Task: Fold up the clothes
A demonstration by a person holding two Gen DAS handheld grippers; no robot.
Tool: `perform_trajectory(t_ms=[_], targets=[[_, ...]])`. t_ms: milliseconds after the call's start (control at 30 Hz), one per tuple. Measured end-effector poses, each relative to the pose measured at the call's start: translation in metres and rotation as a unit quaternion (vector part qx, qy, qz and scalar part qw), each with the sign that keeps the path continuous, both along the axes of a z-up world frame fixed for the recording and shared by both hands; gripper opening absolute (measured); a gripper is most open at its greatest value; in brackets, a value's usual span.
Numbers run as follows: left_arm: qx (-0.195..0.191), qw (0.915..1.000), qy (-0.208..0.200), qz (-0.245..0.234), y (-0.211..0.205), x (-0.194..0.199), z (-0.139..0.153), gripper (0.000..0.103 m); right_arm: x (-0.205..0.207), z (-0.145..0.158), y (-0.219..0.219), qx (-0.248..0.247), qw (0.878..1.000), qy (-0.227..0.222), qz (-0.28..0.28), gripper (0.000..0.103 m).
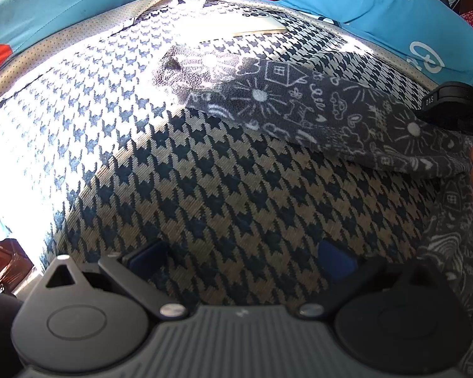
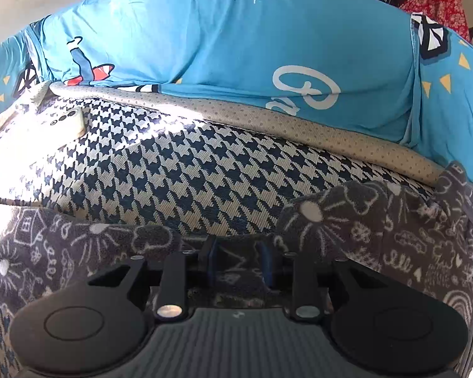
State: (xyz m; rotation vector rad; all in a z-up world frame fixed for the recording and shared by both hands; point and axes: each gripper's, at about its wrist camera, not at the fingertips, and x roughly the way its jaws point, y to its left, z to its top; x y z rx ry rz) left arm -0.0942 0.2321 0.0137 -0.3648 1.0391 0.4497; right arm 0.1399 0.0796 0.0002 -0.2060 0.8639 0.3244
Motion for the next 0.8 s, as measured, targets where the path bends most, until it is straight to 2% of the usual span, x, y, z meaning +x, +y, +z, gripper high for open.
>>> perform_trajectory(t_ms=[67, 100, 167, 300, 400, 500, 600, 733, 800], targets=[[0.000, 1.0000, 0.000, 0.000, 0.000, 0.000, 0.000, 0.103, 0.000, 0.000, 0.001, 0.000, 1.000, -0.005, -0.003, 0.005], [0.000, 1.0000, 0.000, 0.000, 0.000, 0.000, 0.001, 0.103, 0.001, 0.002, 0.000, 0.012, 1.000, -0.011, -0.009, 0.003], [0.000, 1.0000, -0.001, 0.001, 0.001, 0.001, 0.001, 0.103, 0.002, 0.012, -0.005, 0.052, 0.998, -0.042, -0.020, 0.003], [-0.001, 1.0000, -0.001, 0.002, 0.002, 0.001, 0.001, 0.103, 0.001, 0.038, -0.009, 0.133, 0.984, -0.108, -0.048, 0.002], [-0.003, 1.0000, -0.002, 0.003, 0.003, 0.001, 0.003, 0.103, 0.001, 0.043, 0.001, 0.109, 0.986, -0.123, -0.039, 0.003], [-0.005, 0.9999, -0.006, 0.011, 0.006, 0.000, 0.006, 0.103, -0.007, 0.044, 0.004, 0.097, 0.989, -0.105, -0.025, 0.003], [-0.008, 0.9997, -0.009, 0.019, 0.009, -0.001, 0.008, 0.103, -0.023, 0.040, 0.010, 0.104, 0.991, -0.075, 0.022, 0.003], [-0.006, 0.9996, -0.011, 0.026, 0.012, -0.004, 0.011, 0.103, -0.050, 0.026, 0.026, 0.084, 0.991, -0.052, 0.087, 0.003], [-0.003, 0.9995, -0.012, 0.030, 0.015, -0.005, 0.012, 0.103, -0.062, 0.017, 0.031, 0.071, 0.991, -0.043, 0.102, 0.004]])
